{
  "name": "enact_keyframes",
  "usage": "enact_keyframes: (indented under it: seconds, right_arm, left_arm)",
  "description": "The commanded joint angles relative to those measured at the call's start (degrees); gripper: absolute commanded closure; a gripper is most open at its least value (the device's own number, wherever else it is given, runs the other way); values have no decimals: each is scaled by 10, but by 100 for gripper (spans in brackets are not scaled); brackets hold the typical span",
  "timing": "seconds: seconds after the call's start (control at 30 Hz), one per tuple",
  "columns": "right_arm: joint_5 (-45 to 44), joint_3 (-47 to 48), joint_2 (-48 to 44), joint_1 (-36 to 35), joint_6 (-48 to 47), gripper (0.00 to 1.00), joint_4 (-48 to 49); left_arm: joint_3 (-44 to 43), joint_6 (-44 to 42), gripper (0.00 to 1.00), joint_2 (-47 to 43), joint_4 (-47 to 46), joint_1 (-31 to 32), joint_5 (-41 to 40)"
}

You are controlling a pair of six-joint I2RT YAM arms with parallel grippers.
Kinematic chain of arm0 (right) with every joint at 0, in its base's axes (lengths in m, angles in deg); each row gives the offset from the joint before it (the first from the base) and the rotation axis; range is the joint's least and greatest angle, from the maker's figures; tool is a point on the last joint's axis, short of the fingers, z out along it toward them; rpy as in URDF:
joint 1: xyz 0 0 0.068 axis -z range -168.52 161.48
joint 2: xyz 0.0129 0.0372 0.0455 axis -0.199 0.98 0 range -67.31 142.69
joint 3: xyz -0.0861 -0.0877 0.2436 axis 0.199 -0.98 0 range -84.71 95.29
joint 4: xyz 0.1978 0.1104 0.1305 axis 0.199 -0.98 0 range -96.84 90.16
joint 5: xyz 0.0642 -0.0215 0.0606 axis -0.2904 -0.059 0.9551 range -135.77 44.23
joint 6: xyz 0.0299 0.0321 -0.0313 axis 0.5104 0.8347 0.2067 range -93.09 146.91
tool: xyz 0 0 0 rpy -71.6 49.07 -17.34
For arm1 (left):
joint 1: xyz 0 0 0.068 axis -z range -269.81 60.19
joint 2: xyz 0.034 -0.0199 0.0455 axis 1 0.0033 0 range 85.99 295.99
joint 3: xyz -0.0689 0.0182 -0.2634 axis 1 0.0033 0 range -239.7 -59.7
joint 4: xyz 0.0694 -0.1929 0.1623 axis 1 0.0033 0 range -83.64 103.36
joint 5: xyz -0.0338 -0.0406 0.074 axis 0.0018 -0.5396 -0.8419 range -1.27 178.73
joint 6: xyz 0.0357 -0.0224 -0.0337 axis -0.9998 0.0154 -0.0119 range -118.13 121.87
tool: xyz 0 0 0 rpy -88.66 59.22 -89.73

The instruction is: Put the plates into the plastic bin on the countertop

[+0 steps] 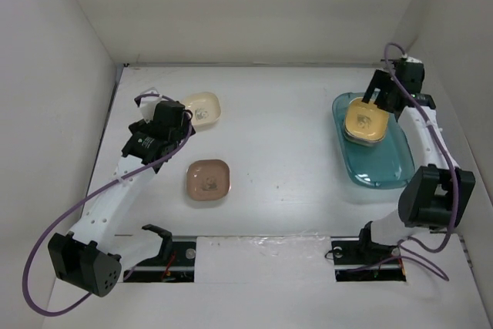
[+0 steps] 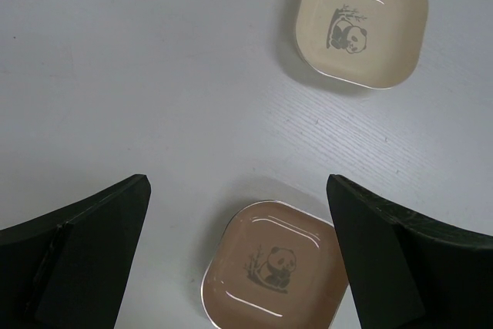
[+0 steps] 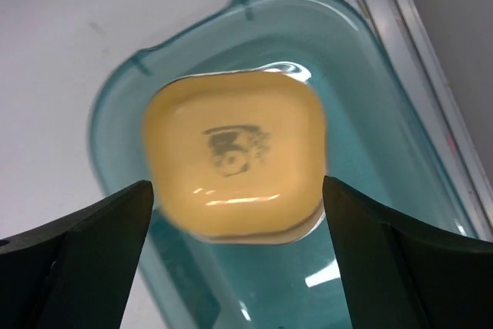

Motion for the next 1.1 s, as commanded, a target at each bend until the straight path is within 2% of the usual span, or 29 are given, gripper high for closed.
enact_keyframes:
  seconds: [0.0,0.1,0.13,0.2,0.23,0.37,0.47,0.67,0.77,0.83,0.93,1.03,1.07]
  right_arm:
    - [-38,17,-66,-89,-3,3,-6]
    - [-29,9,-97,-164,4,0,12]
    - [-11,-3,-102,-230,4,0,22]
    - [-4,-9,-102,-298,31,0,50]
    - [-16,-16,-94,-366,39,0,55]
    - [-91,-11,-34,-496,100,0,55]
    - [-78,-17,17,-576,150,1,95]
    - [-95,2,129,-666,184,3,114]
    - [-69,-16,171,-701,196,5,145]
    - [-69,-11,200,-716,202,10,145]
    - [-50,-4,237,-722,208,25,153]
    - [-63,-10,237,-722,202,47,153]
    - [-63,-10,237,-714,197,47,145]
  left_arm:
    - [3,-7,0,-12,-12,1,1]
    - [3,-7,0,-12,-12,1,-10]
    - [3,1,0,-12,-12,1,-10]
    - [3,10,0,-12,3,1,-24]
    - [-3,18,0,-12,9,1,-42]
    - [-3,55,0,-12,31,1,-77]
    - [-8,73,0,-19,45,1,-91]
    - [-8,96,0,-37,60,1,-109]
    - [-13,103,0,-42,65,1,-115]
    - [-13,103,0,-47,65,1,-121]
    - [-13,103,0,-53,65,1,-121]
    - [-13,103,0,-53,65,1,-121]
    - [-13,97,0,-53,65,1,-121]
